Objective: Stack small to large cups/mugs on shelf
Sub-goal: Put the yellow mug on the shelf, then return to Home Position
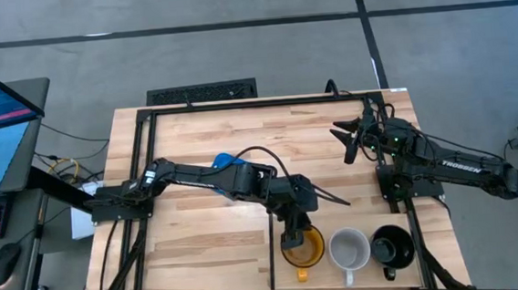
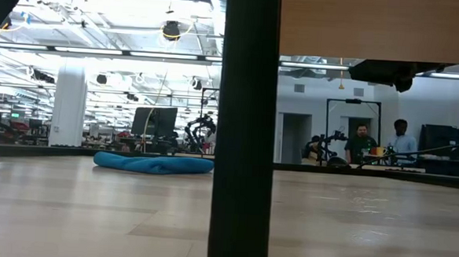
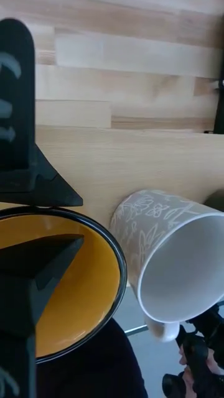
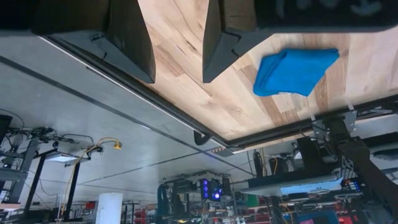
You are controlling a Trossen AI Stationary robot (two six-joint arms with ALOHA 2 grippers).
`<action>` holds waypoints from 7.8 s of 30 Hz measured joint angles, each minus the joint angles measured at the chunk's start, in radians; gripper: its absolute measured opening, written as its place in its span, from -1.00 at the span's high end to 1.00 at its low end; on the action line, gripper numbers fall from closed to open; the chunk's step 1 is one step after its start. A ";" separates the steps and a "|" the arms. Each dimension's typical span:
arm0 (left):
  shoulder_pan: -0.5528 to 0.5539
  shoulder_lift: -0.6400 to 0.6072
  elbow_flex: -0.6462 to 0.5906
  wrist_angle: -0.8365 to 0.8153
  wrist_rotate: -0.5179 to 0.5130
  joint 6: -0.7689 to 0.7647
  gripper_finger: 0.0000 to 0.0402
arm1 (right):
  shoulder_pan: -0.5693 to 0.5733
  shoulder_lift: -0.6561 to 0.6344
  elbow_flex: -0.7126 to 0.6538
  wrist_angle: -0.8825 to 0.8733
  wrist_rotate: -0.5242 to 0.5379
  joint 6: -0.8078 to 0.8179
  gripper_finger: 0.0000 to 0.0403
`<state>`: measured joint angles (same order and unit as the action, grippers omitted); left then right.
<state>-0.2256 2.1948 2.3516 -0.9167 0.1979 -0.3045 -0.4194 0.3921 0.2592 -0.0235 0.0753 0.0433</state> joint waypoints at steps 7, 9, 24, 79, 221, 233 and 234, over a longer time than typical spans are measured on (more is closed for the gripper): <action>0.000 -0.001 0.000 -0.003 0.000 -0.002 0.65 | 0.000 0.000 0.000 0.000 0.000 -0.002 0.23; 0.000 -0.002 0.000 -0.003 0.000 -0.002 0.65 | 0.000 0.000 0.000 0.000 0.000 -0.003 0.23; 0.006 -0.003 0.000 -0.005 0.000 -0.003 0.65 | 0.000 0.000 0.000 0.000 0.000 -0.019 0.23; 0.045 -0.746 -0.551 -0.020 -0.607 0.231 0.01 | -0.002 -0.002 0.000 0.066 0.004 -0.046 0.23; 0.697 -2.191 -2.291 0.877 -0.322 0.237 0.01 | -0.209 -0.390 -0.250 0.146 -0.309 0.062 0.23; 0.697 -2.187 -2.285 0.786 -0.262 0.192 0.01 | -0.209 -0.383 -0.249 0.062 -0.309 0.065 0.23; 0.697 -2.187 -2.285 0.786 -0.261 0.191 0.01 | -0.209 -0.379 -0.249 0.066 -0.310 0.069 0.23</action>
<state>0.4713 0.0078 0.0666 -0.1310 -0.0635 -0.1135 -0.6281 0.0129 0.0101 0.0425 -0.2350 0.1122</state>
